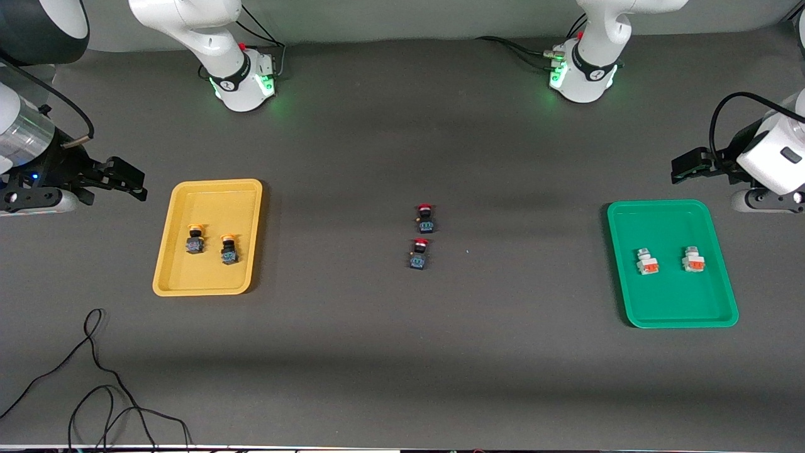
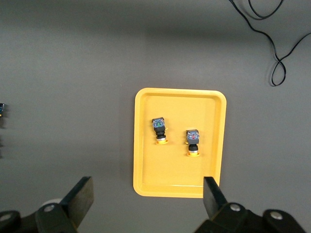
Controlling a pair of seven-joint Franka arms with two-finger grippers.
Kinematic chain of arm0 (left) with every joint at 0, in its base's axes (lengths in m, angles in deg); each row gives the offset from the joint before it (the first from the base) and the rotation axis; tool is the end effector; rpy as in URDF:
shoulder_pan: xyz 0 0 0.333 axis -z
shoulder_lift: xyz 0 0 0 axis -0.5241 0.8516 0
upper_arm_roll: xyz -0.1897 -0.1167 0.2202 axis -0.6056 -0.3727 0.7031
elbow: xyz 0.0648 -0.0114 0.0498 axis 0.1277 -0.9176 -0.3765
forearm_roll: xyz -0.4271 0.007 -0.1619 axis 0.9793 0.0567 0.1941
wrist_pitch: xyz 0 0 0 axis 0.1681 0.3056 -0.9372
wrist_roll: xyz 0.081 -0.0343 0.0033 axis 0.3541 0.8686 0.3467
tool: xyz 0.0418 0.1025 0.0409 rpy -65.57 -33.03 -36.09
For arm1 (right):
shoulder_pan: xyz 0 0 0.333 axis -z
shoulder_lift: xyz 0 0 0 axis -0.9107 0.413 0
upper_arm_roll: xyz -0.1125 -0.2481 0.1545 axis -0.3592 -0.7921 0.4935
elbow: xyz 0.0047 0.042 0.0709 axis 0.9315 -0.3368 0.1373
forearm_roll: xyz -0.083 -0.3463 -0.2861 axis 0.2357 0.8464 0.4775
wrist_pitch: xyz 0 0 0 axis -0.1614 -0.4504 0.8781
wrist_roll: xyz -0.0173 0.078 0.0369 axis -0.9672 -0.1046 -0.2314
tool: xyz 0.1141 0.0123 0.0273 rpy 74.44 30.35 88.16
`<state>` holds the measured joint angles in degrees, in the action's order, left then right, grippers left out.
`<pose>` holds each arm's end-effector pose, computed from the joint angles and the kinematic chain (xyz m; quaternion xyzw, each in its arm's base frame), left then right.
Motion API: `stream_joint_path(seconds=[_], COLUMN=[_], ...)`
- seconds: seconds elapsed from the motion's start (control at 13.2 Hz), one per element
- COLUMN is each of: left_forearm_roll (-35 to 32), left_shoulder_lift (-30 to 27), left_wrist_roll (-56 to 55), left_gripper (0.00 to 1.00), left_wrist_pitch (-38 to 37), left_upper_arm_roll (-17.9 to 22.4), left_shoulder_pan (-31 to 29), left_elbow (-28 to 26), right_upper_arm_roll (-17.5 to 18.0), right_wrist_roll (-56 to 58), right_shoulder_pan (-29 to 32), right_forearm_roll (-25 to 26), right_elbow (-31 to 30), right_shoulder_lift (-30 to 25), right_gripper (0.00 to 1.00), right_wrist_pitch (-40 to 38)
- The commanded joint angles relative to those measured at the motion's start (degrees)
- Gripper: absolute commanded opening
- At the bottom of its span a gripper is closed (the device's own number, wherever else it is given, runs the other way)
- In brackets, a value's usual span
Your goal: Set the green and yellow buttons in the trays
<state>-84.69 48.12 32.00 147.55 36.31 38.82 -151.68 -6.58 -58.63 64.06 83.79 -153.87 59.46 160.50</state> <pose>0.6209 -0.0318 0.5717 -0.9975 0.0143 0.0683 0.0050 0.6210 0.0426 0.5815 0.9997 0.0199 0.0141 0.0065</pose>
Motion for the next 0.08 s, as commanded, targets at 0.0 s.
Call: stream_joint_path(seconds=[0.0], left_forearm_roll=[-0.8], left_shoulder_lift=[-1.6], left_wrist_roll=[-0.9], left_gripper=[0.99], left_wrist_pitch=[-0.2], left_upper_arm_roll=[0.1], left_shoulder_pan=[0.7], left_elbow=[-1.0], right_upper_arm_roll=[-0.4], right_wrist_roll=[-1.3], right_shoulder_pan=[-0.9], right_forearm_roll=[1.3], right_elbow=[0.9], right_shoulder_lift=[0.4], right_gripper=[1.00], right_wrist_pitch=[-0.8])
